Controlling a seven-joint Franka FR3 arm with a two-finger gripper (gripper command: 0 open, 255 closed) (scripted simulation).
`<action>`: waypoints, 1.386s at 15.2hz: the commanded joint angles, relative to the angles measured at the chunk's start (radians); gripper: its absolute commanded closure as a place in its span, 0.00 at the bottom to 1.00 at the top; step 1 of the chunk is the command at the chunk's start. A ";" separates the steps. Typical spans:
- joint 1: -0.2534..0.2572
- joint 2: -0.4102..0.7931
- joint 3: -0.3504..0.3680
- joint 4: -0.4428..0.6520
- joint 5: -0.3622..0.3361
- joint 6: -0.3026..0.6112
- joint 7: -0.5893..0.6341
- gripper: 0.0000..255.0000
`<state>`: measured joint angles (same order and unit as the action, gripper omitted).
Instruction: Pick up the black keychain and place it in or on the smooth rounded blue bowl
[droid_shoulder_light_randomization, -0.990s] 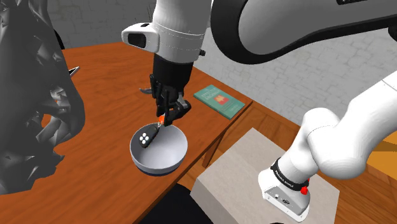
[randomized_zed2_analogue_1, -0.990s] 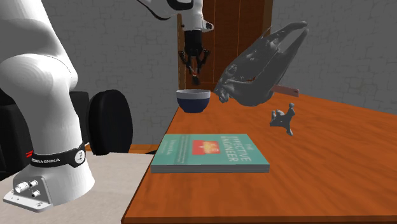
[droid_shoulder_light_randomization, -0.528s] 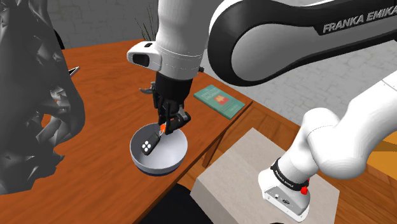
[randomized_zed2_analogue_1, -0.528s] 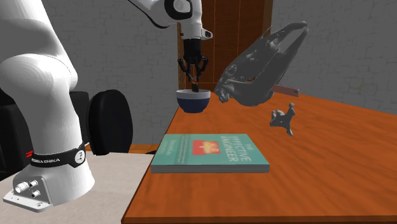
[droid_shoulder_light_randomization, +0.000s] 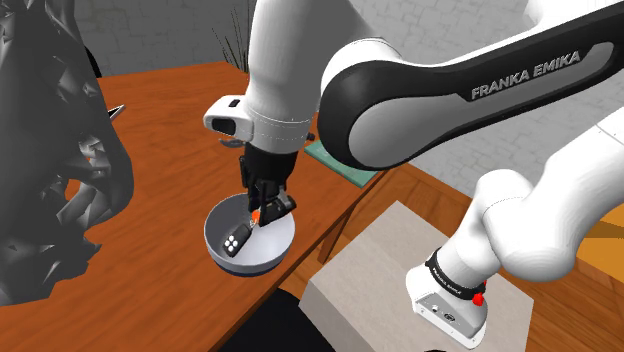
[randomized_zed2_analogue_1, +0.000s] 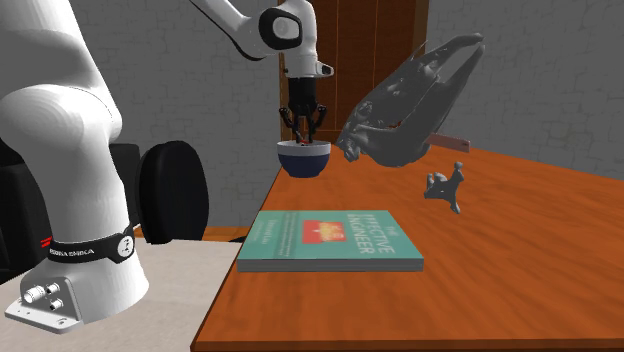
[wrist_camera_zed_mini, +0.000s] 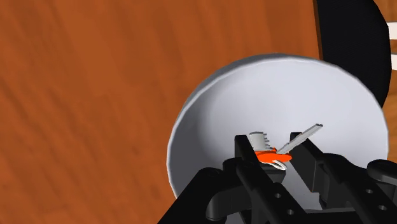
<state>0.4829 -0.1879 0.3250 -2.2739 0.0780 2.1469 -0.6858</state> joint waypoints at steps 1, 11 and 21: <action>0.000 0.005 0.002 -0.003 -0.001 0.009 0.002 1.00; 0.000 0.005 0.002 -0.003 -0.001 0.009 0.002 0.00; 0.000 -0.045 -0.009 0.079 0.009 -0.121 -0.007 0.00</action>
<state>0.4828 -0.2320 0.3158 -2.1961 0.0866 2.0273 -0.6928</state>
